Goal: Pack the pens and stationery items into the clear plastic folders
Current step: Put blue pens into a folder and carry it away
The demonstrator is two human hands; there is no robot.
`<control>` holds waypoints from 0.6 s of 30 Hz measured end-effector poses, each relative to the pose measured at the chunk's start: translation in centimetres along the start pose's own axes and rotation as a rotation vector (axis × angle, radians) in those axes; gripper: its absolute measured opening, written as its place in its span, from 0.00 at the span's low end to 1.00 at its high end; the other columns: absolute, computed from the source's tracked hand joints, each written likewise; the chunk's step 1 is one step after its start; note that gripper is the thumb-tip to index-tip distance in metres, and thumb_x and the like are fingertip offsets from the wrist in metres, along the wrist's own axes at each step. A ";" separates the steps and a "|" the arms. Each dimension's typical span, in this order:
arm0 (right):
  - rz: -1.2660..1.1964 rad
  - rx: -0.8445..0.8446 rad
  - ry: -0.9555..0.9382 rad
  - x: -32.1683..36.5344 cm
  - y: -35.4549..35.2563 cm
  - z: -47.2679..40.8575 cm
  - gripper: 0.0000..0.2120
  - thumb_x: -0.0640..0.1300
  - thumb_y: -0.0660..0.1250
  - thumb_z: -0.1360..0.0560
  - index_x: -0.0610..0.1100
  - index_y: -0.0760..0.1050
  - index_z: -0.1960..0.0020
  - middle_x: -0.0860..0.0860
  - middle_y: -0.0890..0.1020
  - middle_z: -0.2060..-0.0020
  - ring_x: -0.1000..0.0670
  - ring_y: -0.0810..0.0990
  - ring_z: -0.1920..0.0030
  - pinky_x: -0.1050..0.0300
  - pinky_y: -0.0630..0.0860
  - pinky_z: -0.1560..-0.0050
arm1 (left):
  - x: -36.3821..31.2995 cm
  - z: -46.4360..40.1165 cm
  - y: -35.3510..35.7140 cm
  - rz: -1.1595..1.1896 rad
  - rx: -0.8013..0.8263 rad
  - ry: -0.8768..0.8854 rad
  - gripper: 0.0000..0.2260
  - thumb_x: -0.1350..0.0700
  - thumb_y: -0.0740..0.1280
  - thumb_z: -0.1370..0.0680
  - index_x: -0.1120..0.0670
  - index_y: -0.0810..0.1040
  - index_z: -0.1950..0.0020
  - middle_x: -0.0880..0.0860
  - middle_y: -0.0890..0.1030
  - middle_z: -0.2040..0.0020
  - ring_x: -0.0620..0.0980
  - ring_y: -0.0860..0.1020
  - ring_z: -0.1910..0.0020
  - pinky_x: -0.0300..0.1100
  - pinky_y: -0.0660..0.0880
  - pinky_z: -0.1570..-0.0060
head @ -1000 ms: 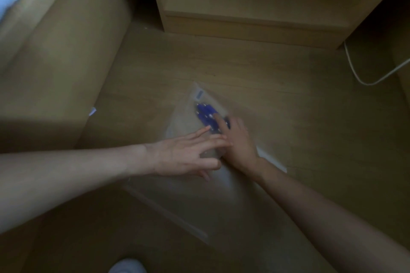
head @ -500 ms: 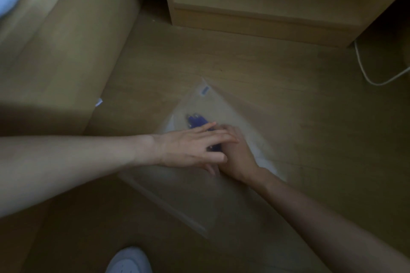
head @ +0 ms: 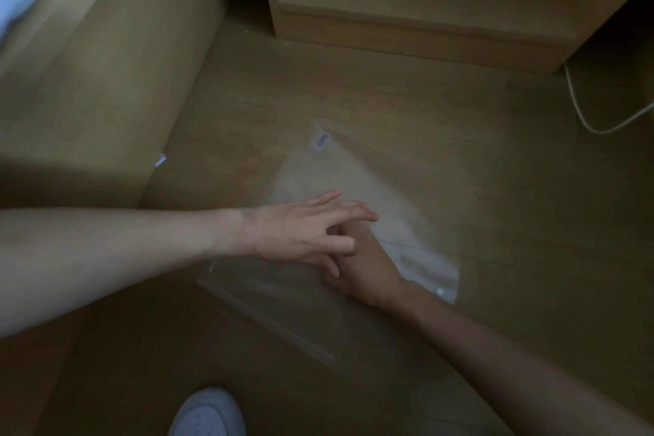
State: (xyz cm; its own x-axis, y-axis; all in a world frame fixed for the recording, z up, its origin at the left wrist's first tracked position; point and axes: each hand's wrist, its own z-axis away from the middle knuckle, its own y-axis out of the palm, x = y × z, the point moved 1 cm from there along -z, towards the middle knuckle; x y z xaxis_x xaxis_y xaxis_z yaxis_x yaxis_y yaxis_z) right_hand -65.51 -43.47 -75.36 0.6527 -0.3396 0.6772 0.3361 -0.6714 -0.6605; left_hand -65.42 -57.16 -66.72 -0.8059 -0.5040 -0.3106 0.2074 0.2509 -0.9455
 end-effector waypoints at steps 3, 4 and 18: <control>0.061 0.035 -0.020 -0.1 -1.2 -0.4 0.14 0.53 0.58 0.21 0.53 0.63 0.36 0.53 0.68 0.35 0.52 0.63 0.30 0.54 0.62 0.30 | -0.1 0.0 0.0 -0.015 0.006 0.012 0.13 0.47 0.60 0.22 0.57 0.74 0.51 0.66 0.68 0.32 0.62 0.65 0.31 0.65 0.67 0.37; 0.125 0.149 -0.006 -0.5 -1.6 -0.1 0.19 0.51 0.62 0.24 0.48 0.68 0.35 0.48 0.70 0.36 0.46 0.68 0.34 0.47 0.68 0.36 | -0.2 0.0 -0.1 -0.015 0.005 0.017 0.13 0.47 0.61 0.23 0.56 0.74 0.50 0.65 0.67 0.32 0.63 0.66 0.32 0.66 0.67 0.37; 0.165 0.252 0.116 -1.5 -2.1 0.7 0.24 0.52 0.58 0.27 0.36 0.75 0.39 0.40 0.78 0.47 0.42 0.75 0.48 0.55 0.66 0.45 | -4.4 3.4 1.8 -0.161 0.047 0.212 0.06 0.49 0.60 0.22 0.50 0.70 0.48 0.61 0.67 0.32 0.60 0.60 0.28 0.58 0.49 0.27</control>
State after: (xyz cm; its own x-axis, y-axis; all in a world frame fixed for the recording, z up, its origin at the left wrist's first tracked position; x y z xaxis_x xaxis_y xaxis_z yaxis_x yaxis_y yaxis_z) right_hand -66.74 -41.02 -75.23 0.6357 -0.5128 0.5770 0.3994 -0.4212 -0.8143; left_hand -59.59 -57.31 -67.37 -0.9279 -0.3484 -0.1325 0.0881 0.1406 -0.9861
